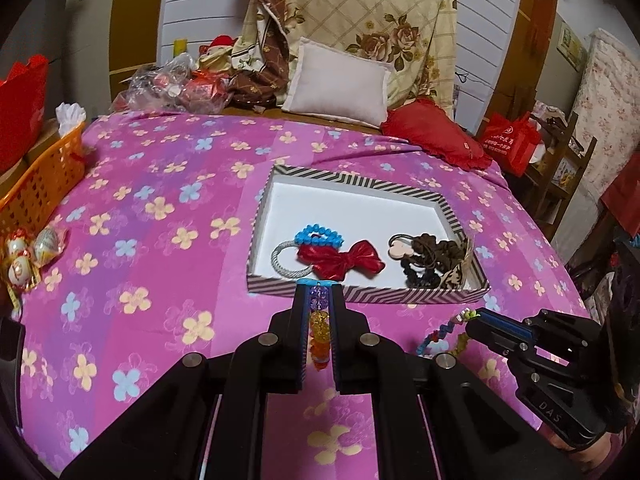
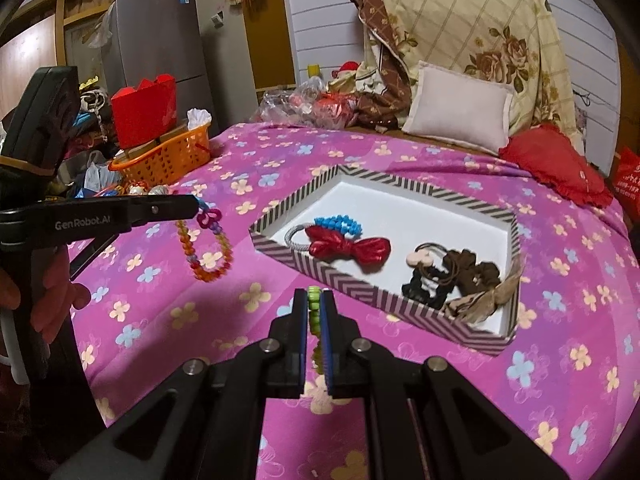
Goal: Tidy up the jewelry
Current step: 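Carry both bracelets over the box and lower them inside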
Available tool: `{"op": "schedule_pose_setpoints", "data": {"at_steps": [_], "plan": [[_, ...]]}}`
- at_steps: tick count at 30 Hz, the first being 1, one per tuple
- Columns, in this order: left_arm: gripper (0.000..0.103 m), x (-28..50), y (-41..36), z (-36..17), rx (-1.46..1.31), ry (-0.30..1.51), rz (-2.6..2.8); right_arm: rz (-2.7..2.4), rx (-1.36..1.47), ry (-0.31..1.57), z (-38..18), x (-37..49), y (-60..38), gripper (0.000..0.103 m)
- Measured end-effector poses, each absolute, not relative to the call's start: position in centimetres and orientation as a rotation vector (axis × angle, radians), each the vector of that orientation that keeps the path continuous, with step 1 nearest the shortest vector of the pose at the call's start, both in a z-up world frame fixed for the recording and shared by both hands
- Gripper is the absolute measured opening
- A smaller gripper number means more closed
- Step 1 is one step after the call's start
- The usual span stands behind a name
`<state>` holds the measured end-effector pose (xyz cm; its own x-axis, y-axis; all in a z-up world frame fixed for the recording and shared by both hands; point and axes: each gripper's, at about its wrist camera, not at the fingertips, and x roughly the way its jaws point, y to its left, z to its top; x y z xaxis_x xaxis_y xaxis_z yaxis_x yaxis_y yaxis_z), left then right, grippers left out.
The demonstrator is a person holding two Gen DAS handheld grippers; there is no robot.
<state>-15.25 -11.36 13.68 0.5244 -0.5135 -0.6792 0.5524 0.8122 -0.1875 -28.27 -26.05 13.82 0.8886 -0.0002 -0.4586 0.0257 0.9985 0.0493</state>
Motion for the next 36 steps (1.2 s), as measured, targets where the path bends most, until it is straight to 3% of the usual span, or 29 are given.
{"op": "schedule_pose_setpoints", "data": {"at_steps": [36], "plan": [[0.002, -9.8, -20.0, 14.4, 0.152, 0.778, -0.635, -0.1, 0.077, 0.433, 18.2, -23.2, -32.3, 0.006]]}}
